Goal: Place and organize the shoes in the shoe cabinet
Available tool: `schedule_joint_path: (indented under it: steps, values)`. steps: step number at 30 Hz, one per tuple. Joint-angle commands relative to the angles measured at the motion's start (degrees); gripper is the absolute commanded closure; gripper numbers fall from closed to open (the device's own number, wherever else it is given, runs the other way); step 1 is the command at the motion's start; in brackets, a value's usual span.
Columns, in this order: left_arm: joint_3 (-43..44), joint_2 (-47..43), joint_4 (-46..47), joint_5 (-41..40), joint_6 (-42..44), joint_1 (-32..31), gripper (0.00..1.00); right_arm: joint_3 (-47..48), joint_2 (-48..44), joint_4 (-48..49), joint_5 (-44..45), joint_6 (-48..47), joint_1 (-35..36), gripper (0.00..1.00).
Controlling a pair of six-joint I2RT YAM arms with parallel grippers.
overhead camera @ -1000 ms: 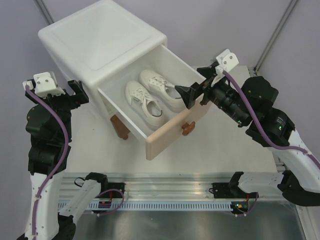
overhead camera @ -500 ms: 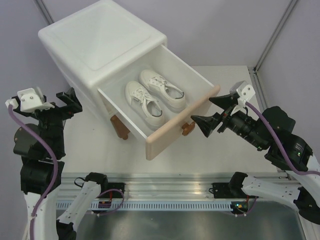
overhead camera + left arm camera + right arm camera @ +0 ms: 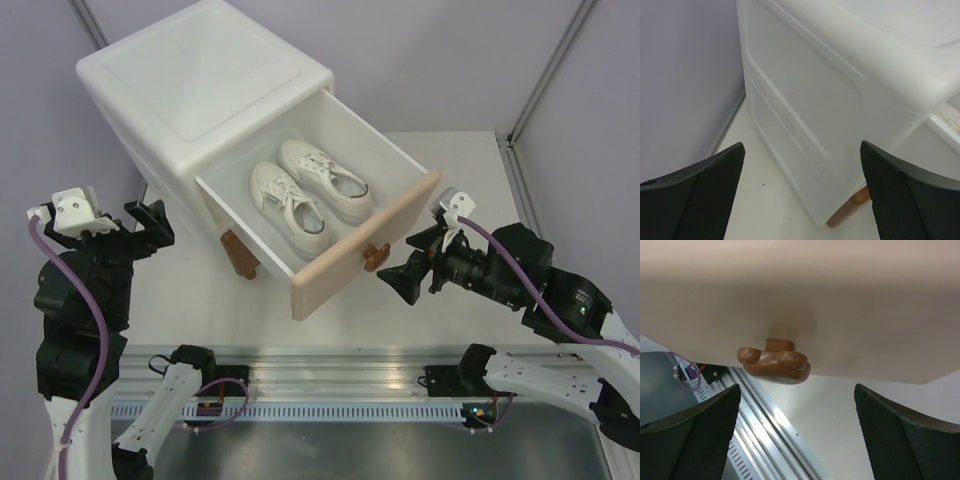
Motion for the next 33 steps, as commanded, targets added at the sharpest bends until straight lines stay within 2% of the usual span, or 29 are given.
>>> schedule_joint_path:
  steps: [1, 11, 28, 33]
  values:
    - [1.3, 0.7, -3.7, 1.6, -3.5, -0.3, 0.0, -1.7, -0.3, -1.1, -2.5, 3.4, 0.2, 0.02]
    - [0.9, 0.9, -6.4, 2.0, -5.0, -0.3, 0.0, -2.8, 1.6, 3.2, -1.7, 7.8, 0.2, 0.05]
    - [1.1, 2.0, -8.3, 2.0, -5.9, -0.3, 0.0, 0.5, 5.3, 4.9, -3.9, 7.6, 0.2, 0.13]
    - [1.5, 2.9, -8.3, 3.0, -6.9, -0.3, 0.0, 0.7, 5.6, 5.2, -3.6, 7.5, 0.2, 0.26]
